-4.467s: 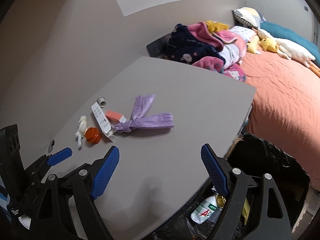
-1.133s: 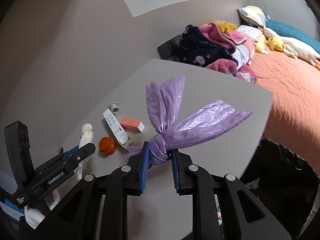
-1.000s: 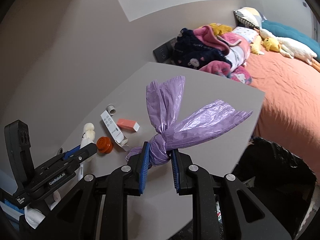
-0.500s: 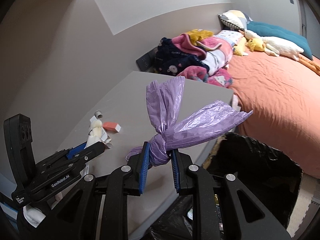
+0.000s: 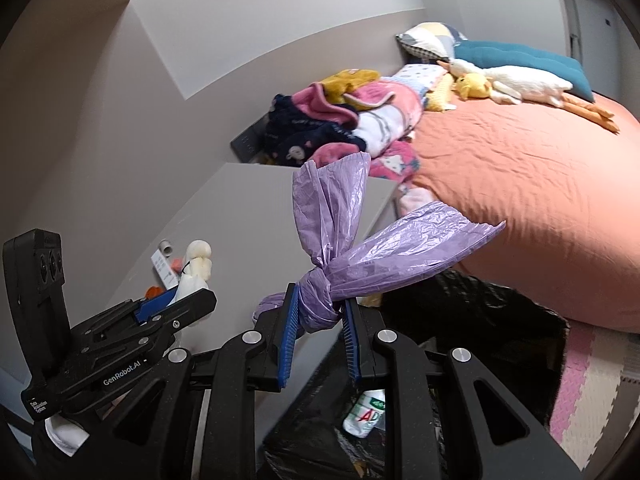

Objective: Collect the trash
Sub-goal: 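Carry foam and purple bag over the bin and open both tools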

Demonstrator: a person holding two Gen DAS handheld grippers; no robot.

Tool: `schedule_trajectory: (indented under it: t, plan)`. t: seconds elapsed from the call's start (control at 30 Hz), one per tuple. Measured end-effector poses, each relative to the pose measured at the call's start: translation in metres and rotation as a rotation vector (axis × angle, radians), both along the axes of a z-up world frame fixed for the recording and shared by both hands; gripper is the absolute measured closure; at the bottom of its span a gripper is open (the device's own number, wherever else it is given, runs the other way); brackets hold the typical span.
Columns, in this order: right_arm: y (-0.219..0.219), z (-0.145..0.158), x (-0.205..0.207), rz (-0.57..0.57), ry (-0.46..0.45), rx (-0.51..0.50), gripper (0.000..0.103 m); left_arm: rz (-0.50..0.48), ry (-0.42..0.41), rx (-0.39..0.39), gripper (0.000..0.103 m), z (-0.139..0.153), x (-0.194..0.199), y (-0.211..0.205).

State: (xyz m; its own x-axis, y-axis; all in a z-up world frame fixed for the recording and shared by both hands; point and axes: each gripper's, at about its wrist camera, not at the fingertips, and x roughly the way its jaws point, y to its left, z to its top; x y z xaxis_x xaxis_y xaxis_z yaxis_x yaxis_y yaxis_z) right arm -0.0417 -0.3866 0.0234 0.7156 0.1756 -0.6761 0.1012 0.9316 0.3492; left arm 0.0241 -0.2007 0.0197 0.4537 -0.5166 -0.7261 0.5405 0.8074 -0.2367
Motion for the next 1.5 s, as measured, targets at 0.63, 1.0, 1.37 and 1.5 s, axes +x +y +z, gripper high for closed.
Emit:
schedule_trajectory:
  t: [0.63, 1.0, 1.37, 1.5]
  plan:
    - [-0.058, -0.002, -0.044, -0.133, -0.008, 0.018, 0.08, -0.175, 0.003, 0.011, 0.065, 0.002, -0.03, -0.07]
    - [-0.078, -0.003, -0.066, -0.204, 0.0, 0.007, 0.08, -0.262, 0.007, 0.005, 0.065, 0.002, -0.042, -0.098]
    - [-0.087, -0.006, -0.073, -0.245, 0.011, 0.001, 0.08, -0.308, 0.014, 0.005, 0.065, 0.0, -0.047, -0.108]
    - [-0.086, -0.005, -0.073, -0.251, 0.012, 0.0, 0.08, -0.312, 0.019, 0.012, 0.065, -0.002, -0.047, -0.109]
